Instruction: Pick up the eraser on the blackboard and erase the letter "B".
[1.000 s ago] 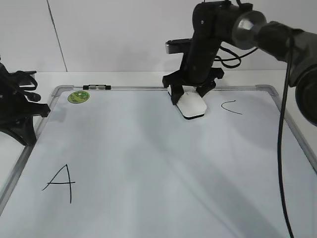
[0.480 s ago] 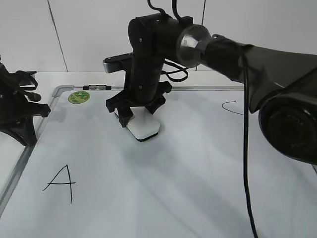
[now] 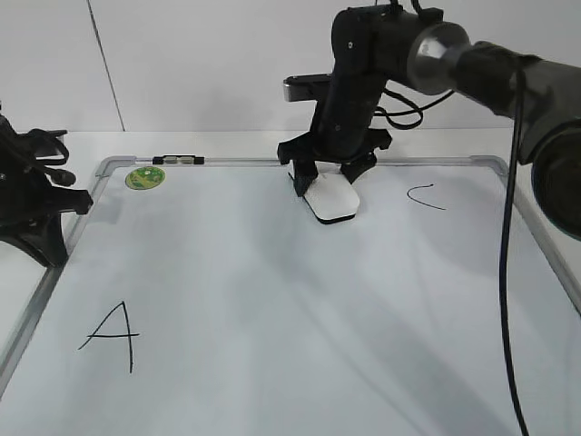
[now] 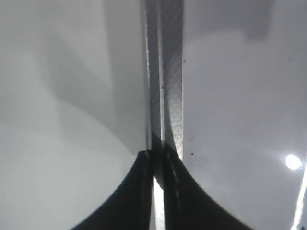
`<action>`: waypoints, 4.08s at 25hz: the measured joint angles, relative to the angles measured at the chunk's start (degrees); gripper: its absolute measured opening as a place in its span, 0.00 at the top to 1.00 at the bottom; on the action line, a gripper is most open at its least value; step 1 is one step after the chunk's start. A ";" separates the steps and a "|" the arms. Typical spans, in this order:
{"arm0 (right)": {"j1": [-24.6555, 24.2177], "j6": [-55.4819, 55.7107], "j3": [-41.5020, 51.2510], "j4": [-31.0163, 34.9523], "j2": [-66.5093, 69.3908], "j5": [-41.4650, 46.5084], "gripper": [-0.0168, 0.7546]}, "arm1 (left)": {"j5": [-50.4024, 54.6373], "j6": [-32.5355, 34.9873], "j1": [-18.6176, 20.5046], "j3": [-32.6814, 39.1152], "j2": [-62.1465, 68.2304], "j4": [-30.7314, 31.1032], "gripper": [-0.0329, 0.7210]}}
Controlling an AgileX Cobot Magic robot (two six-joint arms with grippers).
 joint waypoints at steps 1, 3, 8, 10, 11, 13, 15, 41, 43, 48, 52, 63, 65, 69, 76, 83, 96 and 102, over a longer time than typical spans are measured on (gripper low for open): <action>-0.10 0.00 0.14 0.00 -0.25 0.00 0.29 | 0.00 0.00 0.00 0.00 0.00 0.00 0.93; -0.10 -0.11 0.61 0.32 -0.91 0.18 0.29 | 0.00 0.00 0.00 0.00 0.00 0.00 0.93; -0.10 -0.23 2.25 1.86 -4.99 1.46 0.29 | 0.00 0.00 0.00 0.00 0.00 0.00 0.93; -0.10 -0.23 3.73 1.61 -8.96 1.46 0.29 | 0.00 0.00 0.00 0.00 0.00 0.00 0.93; -0.10 -0.23 4.85 1.30 -10.73 1.46 0.29 | 0.00 0.00 0.00 0.00 0.00 0.00 0.93; -0.47 -0.23 7.54 0.78 -14.63 1.46 0.29 | 0.00 0.00 0.00 0.00 0.00 -0.04 0.93; -1.35 -0.23 11.22 0.67 -17.94 1.46 0.29 | 0.00 0.00 0.00 0.00 0.00 -0.27 0.93; -21.51 -6.06 62.49 2.30 -43.33 -12.12 0.29 | 0.10 0.33 0.12 0.00 0.00 -2.90 0.94; -22.55 -5.50 62.76 2.30 -43.33 -13.84 0.29 | 0.10 0.33 0.12 0.00 0.04 -3.03 0.94; -23.43 -5.41 62.86 0.05 -43.33 -17.19 0.29 | 0.10 0.33 0.12 0.00 0.04 -3.20 0.94; -23.65 -5.21 62.86 -0.69 -41.69 -18.58 0.29 | 0.10 0.33 0.12 0.00 0.04 -3.42 0.93; -23.96 -5.21 62.86 -0.90 -36.73 -22.08 0.29 | 0.10 0.41 0.12 0.00 0.04 -3.87 0.93; -23.96 -5.21 62.86 -0.90 -36.61 -22.08 0.29 | 0.10 0.41 0.12 0.00 0.04 -3.87 0.93; -23.96 -5.21 62.86 -1.59 -36.61 -22.08 0.29 | 0.10 0.41 0.12 0.00 0.04 -3.99 0.93; -23.96 -5.10 62.86 -2.43 -36.61 -22.08 0.29 | 0.10 0.41 0.12 0.00 0.04 -4.08 0.93; -23.96 -5.01 62.86 -2.43 -36.61 -22.08 0.29 | 0.10 0.45 0.12 0.00 0.04 -4.11 0.93; -23.96 -4.20 62.86 -2.43 -36.52 -21.63 0.17 | 0.10 0.54 0.12 0.00 0.04 -4.23 0.93; -23.96 -4.20 62.86 -2.43 -36.52 -19.37 0.17 | 0.10 0.54 0.12 0.00 0.04 -4.33 0.93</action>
